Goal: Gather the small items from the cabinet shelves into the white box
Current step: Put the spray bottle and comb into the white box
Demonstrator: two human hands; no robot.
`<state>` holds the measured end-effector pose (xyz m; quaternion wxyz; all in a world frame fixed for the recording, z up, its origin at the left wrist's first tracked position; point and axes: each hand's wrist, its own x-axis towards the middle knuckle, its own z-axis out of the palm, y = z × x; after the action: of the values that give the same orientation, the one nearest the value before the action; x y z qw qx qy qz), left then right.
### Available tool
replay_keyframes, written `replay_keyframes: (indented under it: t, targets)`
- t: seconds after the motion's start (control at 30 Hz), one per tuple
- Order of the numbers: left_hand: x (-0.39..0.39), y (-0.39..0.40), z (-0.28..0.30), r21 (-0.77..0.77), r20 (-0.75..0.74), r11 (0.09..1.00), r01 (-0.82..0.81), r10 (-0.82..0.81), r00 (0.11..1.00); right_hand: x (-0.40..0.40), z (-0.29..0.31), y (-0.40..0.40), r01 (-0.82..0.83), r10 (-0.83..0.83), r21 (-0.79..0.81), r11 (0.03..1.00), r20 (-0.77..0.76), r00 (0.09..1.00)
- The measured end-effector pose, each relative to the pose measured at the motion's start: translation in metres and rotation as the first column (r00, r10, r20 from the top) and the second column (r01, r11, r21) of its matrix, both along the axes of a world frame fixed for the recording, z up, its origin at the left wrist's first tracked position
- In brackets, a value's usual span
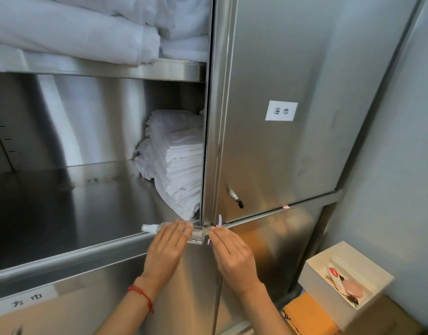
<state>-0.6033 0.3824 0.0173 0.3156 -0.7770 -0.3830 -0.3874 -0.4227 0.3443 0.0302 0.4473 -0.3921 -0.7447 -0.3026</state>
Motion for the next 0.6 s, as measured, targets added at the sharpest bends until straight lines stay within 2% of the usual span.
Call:
replay_keyframes:
  t: [0.6]
  targets:
    - [0.126,-0.043,0.009,-0.041,-0.057,0.975,0.218,-0.22,0.974,0.122,0.002,-0.073,0.239,-0.24,0.04,0.97,0.022,0.97]
